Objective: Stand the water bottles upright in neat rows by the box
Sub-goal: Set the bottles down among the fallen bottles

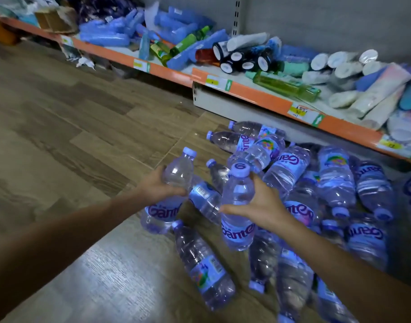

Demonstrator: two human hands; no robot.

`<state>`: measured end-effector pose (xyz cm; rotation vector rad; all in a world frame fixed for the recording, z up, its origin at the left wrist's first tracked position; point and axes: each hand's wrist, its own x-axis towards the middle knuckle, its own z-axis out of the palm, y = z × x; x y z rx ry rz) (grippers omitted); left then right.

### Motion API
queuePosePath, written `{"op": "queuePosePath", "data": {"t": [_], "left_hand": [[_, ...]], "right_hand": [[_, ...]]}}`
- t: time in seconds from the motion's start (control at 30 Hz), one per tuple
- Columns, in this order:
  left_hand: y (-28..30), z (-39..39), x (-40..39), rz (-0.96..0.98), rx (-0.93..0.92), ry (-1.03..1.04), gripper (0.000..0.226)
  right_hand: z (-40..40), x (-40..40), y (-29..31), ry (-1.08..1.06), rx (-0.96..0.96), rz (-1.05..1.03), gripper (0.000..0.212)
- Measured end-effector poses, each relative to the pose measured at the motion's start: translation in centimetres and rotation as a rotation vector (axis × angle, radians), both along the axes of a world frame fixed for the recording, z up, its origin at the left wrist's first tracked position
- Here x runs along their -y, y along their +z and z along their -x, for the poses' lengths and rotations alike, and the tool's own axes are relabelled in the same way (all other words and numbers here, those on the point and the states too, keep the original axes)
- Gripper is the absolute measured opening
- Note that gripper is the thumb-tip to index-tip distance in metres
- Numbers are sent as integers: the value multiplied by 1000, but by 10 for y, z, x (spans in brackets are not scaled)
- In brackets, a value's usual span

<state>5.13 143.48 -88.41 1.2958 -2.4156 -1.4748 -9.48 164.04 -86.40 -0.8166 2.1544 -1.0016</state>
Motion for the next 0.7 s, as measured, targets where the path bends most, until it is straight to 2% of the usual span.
{"op": "queuePosePath", "data": {"t": [0.03, 0.17, 0.27, 0.33, 0.37, 0.47, 0.53, 0.63, 0.67, 0.7], "left_hand": [[-4, 2, 3, 4, 23, 8, 81], [-14, -6, 0, 79, 198, -33, 54], [-28, -28, -2, 53, 220, -118, 71], [-42, -48, 4, 53, 222, -170, 68], [-45, -57, 7, 32, 197, -153, 62], [-46, -79, 7, -55, 116, -43, 39], [-47, -98, 9, -89, 213, 79, 29], [-51, -127, 9, -154, 399, 231, 60], [-56, -134, 5, -176, 443, 244, 63], [-59, -140, -1, -200, 472, 227, 56]], "right_hand": [[0, 0, 2, -5, -13, 13, 71], [-1, 9, 10, -37, -36, 28, 70], [-10, 23, 14, 54, -40, -6, 63], [-18, 33, 13, 168, -60, -78, 75], [-22, 37, 12, 232, -84, -134, 79], [-39, 44, 4, 403, -149, -284, 70], [-52, 45, -6, 498, -186, -373, 67], [-60, 46, -20, 533, -199, -469, 65], [-59, 45, -25, 510, -181, -483, 70], [-56, 44, -30, 465, -153, -483, 77]]}}
